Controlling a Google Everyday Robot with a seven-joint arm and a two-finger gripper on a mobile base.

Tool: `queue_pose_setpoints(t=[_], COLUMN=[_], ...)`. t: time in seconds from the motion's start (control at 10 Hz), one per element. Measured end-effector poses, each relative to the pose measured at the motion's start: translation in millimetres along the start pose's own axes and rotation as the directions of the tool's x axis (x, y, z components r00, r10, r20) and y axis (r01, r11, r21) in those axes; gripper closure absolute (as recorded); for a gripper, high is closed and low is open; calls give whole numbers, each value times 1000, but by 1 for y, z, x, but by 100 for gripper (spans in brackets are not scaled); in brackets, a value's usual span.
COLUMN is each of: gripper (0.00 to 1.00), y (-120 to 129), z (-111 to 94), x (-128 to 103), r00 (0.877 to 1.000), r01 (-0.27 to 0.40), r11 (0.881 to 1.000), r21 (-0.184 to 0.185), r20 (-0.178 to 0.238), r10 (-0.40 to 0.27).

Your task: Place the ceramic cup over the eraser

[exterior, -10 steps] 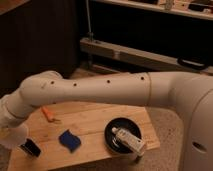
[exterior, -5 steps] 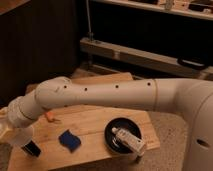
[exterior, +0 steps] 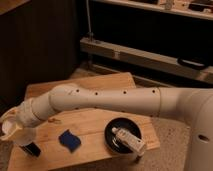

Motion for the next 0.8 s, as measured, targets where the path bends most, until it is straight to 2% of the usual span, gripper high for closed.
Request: queue_pose_setpoints(t=[0.2,0.8], gripper=[100,100], y=[-2,-5], z=[1,13], x=[6,23], r00=[999,997], r01=[-17,-56], r11=[1000,998], r21=[0,-19], r20=[29,51], r10=[17,57])
